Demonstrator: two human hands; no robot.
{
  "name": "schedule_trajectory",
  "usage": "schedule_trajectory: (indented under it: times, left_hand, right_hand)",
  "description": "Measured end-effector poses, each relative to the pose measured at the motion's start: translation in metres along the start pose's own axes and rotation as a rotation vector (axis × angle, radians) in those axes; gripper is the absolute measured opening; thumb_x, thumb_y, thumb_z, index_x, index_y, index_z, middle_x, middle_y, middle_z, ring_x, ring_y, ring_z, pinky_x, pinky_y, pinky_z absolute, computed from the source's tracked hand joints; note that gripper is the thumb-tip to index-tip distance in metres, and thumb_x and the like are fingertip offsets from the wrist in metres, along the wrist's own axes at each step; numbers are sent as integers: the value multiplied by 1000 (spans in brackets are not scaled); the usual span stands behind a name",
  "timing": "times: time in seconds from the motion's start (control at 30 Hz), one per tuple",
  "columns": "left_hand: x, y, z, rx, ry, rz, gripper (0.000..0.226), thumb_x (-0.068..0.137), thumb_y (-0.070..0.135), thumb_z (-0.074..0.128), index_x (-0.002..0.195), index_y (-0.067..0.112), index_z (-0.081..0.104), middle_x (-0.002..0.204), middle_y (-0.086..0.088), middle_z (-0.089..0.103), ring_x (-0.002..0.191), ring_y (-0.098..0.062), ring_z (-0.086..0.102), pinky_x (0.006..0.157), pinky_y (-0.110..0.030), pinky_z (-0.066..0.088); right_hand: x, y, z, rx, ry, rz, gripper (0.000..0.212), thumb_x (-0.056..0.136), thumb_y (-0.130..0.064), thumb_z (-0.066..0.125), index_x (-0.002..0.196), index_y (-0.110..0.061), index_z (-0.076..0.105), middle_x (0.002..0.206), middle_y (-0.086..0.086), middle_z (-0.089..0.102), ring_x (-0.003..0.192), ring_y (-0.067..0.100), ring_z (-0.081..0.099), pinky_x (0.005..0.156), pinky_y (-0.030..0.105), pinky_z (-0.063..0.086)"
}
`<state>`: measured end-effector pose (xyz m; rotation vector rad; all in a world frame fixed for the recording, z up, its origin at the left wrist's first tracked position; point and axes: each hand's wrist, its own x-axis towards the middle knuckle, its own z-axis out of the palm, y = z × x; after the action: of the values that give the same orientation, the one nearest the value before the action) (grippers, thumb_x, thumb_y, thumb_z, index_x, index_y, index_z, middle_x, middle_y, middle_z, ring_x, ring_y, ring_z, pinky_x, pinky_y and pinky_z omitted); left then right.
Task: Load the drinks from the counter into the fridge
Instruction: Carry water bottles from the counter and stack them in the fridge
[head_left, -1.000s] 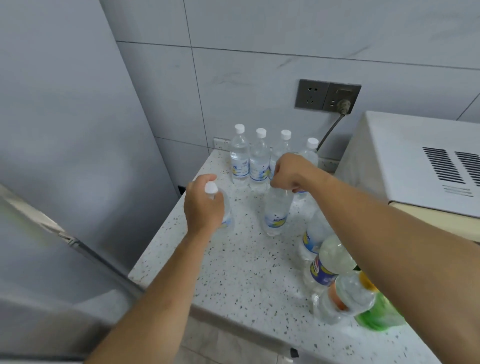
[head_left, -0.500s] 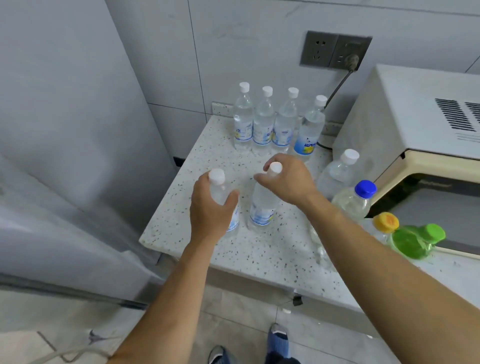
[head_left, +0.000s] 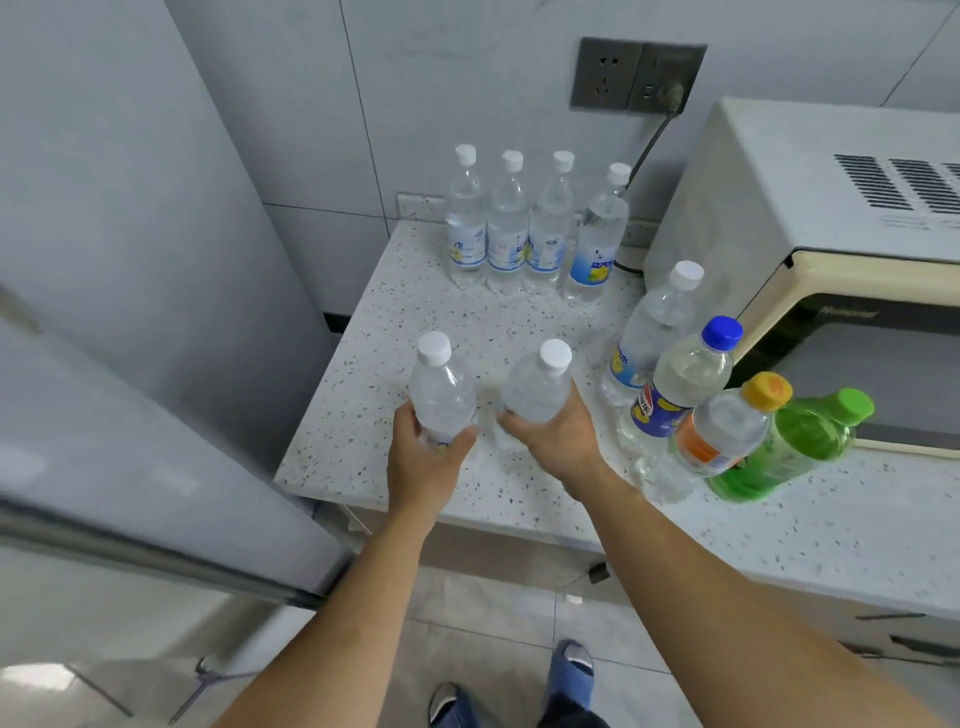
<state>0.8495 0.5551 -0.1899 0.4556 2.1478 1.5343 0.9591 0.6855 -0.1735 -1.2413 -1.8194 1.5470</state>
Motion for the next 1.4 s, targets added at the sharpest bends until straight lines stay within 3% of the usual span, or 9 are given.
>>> schedule_trajectory:
  times: [0.13,0.23,0.37,0.47,0.53,0.7,0.93,1.13,1.4]
  left_hand:
    - [-36,-11,0,-158,48,10,51,68,42,83,111,44,55,104,30,63,93,10,63,64,-6,51]
    - [-63,-19,-2,-219,35,-19,46,70,38,80,111,38,60,103,21,70,93,2,68,73,-16,56]
    - [-99,-25,-13,-273,-40,-62,49,65,42,77,112,31,65,104,12,74,95,-5,71,73,-21,57]
    - [-132,-26,-21,-382,-37,-162,59,56,47,78,110,27,68,100,8,77,91,-9,73,68,-18,55]
    - [-154,-27,-23,-438,-13,-216,60,56,46,76,111,25,67,102,1,77,93,-15,74,72,-25,57]
    - [-214,-39,-36,-595,90,-381,52,72,34,69,116,8,66,101,-17,76,88,-32,74,64,-37,59]
    - [-296,-62,-84,-616,246,-456,52,77,41,69,113,3,68,95,-17,76,79,-29,75,57,-31,58]
    - [-350,-88,-141,-646,483,-484,50,77,45,71,111,9,71,95,-14,77,79,-27,75,56,-32,58]
    - [-410,-128,-272,-671,743,-435,28,96,34,56,104,12,72,87,-9,78,72,-22,75,54,-30,58]
  right_hand:
    - [-22,14,-14,54,-8,-46,63,70,-33,86,124,-27,53,112,-8,66,104,10,64,88,34,56]
    - [-33,18,-25,82,-18,-82,65,75,-30,84,129,-24,49,118,-5,64,109,11,63,88,31,54]
    - [-52,26,-41,121,-70,-59,45,81,-33,80,108,-57,53,104,-23,70,96,-1,68,73,13,53]
    - [-68,45,-49,161,-165,32,34,81,-35,79,111,-34,62,102,-9,75,93,12,72,79,29,58]
    - [-78,55,-49,213,-241,95,42,75,-39,77,110,-19,64,99,2,75,91,23,73,79,37,58]
    - [-110,70,-32,365,-469,271,29,88,-20,71,113,-7,62,85,13,72,75,27,72,64,37,59]
    - [-180,89,13,339,-746,403,37,87,-24,72,119,-11,60,87,14,73,75,28,73,65,40,59]
    - [-252,93,74,211,-894,477,43,88,-19,69,127,-7,57,116,29,67,107,48,65,93,62,51]
    - [-353,61,196,99,-1078,359,40,90,-22,68,128,-11,59,111,22,71,102,42,69,91,57,55]
